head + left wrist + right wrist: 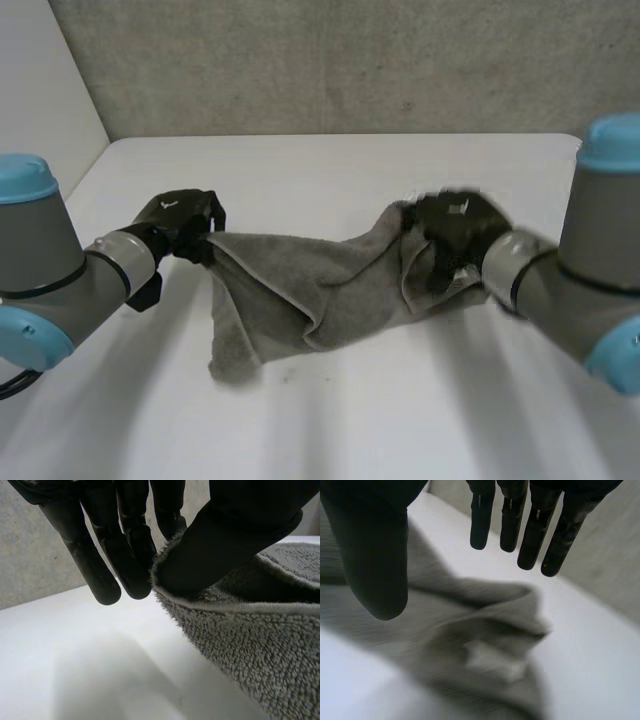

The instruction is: Fold the towel.

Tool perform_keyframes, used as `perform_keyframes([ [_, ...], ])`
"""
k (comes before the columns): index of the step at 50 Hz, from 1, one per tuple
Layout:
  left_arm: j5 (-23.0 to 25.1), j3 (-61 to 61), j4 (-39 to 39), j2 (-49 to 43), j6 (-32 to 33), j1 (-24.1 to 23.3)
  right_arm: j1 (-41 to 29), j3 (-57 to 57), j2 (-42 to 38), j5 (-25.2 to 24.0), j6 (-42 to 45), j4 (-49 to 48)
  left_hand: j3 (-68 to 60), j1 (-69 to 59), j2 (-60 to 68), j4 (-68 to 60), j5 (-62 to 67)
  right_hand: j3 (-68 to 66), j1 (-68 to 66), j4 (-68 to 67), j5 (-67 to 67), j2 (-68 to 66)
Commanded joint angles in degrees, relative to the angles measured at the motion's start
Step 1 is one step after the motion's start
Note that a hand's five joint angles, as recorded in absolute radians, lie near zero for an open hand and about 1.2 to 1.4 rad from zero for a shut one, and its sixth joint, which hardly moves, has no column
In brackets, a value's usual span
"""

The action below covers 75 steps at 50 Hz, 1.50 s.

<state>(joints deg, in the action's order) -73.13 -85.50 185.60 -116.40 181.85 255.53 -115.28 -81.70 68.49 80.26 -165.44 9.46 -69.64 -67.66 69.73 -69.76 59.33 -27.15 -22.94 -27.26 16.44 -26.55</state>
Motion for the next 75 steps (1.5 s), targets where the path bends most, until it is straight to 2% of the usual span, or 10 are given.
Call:
perform_keyframes([
  [1, 0.1, -0.5, -0.2, -0.1, 1.3, -0.4, -1.5, -7.7, -0.5, -7.3, -20.5, -6.8, -10.4, -12.3, 10.3, -10.2, 10.7, -4.8, -9.0, -4.7, 5.5, -5.4],
  [9, 0.0, -1.2, -0.2, 0.4, 1.3, -0.6, -6.6, -8.7, -4.1, -7.8, -32.1, -16.6, -10.4, -12.3, 10.3, -10.2, 10.7, -4.3, -8.5, -4.2, 5.0, -4.9],
  [21, 0.1, -1.6, -0.2, 0.4, 1.3, -0.6, -13.0, -3.6, -14.1, 3.5, -41.8, -26.3, -10.4, -12.3, 10.3, -10.2, 10.7, -3.8, -8.0, -3.7, 4.5, -4.4],
  [36, 0.0, -1.7, -0.2, 0.1, 1.2, -0.7, -17.6, -1.5, -19.4, 12.3, -41.6, -34.6, -10.4, -12.3, 10.3, -10.2, 10.7, -6.3, -10.5, -6.2, 7.0, -6.9],
  [42, 0.0, -1.8, -0.3, 0.0, 1.3, -0.9, -17.8, -0.7, -20.9, 12.6, -38.1, -35.4, -10.4, -12.3, 10.3, -10.2, 10.7, -52.7, -56.9, -52.6, 53.4, -53.3],
  [48, 0.3, -2.8, -0.4, 0.7, 1.4, -1.7, -13.4, -1.5, -15.3, 15.2, -35.7, -35.5, -10.4, -12.3, 10.3, -10.2, 10.7, -52.9, -57.1, -52.7, 53.6, -53.5],
  [54, 0.2, -2.9, -0.5, 5.1, 2.7, -4.1, -6.4, -2.1, -5.1, 13.6, -25.9, -35.0, -10.4, -12.3, 10.3, -10.2, 10.7, -52.9, -57.1, -52.7, 53.6, -53.5],
  [61, 0.4, -3.4, -0.5, 10.1, 3.2, -5.9, -1.6, 3.7, 5.3, -3.5, -7.1, -15.5, -10.4, -12.3, 10.3, -10.2, 10.7, -52.9, -57.1, -52.7, 53.6, -53.5],
  [67, 0.4, -4.2, -2.0, 9.2, 3.2, -9.0, -0.7, 6.5, 3.5, -5.3, 1.2, 4.2, -10.4, -12.3, 10.3, -10.2, 10.7, -52.9, -57.1, -52.7, 53.6, -53.5],
  [75, 0.5, -1.9, -4.7, 1.5, 3.9, -11.2, -0.7, 3.8, 0.0, -5.5, 7.1, 6.9, -10.4, -12.3, 10.3, -10.2, 10.7, -52.9, -57.1, -52.7, 53.6, -53.5],
])
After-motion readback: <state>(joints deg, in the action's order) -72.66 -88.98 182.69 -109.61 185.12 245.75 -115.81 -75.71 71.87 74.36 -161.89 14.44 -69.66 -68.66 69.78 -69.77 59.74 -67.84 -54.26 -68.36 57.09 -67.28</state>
